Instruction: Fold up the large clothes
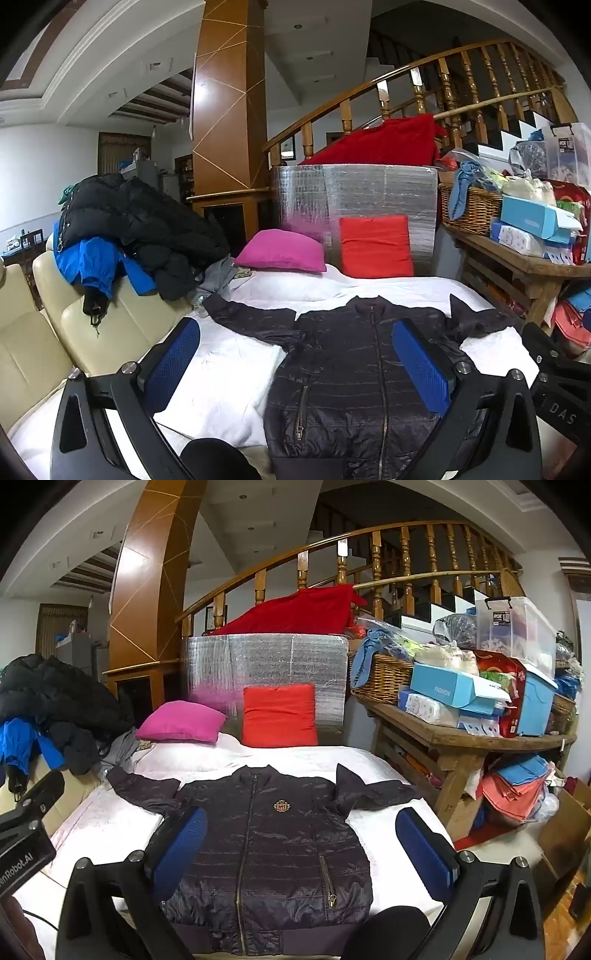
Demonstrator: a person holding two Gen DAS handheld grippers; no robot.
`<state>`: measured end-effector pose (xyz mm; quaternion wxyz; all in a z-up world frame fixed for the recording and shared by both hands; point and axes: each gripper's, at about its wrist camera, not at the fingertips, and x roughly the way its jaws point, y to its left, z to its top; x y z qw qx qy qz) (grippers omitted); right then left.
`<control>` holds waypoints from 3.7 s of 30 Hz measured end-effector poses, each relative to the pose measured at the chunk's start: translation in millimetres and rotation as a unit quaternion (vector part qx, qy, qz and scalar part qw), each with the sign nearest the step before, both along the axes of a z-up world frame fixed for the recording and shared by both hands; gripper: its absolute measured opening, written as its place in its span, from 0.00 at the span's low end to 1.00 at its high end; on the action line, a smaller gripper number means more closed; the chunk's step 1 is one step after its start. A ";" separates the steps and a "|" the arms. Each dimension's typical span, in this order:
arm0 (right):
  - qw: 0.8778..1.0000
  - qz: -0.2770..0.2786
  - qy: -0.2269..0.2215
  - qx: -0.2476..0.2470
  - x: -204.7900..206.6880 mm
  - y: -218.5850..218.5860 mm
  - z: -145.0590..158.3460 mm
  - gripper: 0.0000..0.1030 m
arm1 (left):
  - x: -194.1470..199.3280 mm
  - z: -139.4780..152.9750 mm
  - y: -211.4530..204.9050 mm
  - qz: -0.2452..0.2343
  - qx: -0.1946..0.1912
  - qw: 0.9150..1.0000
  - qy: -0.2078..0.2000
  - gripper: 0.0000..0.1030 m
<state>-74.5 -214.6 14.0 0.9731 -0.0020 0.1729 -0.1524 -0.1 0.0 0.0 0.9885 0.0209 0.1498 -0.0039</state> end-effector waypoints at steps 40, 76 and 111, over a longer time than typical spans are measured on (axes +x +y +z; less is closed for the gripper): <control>1.000 -0.002 -0.006 -0.006 -4.2 -1.0 4.0 1.00 | 6.6 -8.1 3.8 -0.001 0.004 1.000 0.014 1.00; 1.000 -0.006 0.000 0.001 -1.6 -7.0 -0.8 1.00 | 9.8 -14.9 -0.5 -0.006 0.005 1.000 0.020 1.00; 0.996 -0.058 0.066 -0.010 80.3 -50.0 -34.0 1.00 | 132.5 -61.1 -21.5 -0.012 0.002 0.996 0.093 1.00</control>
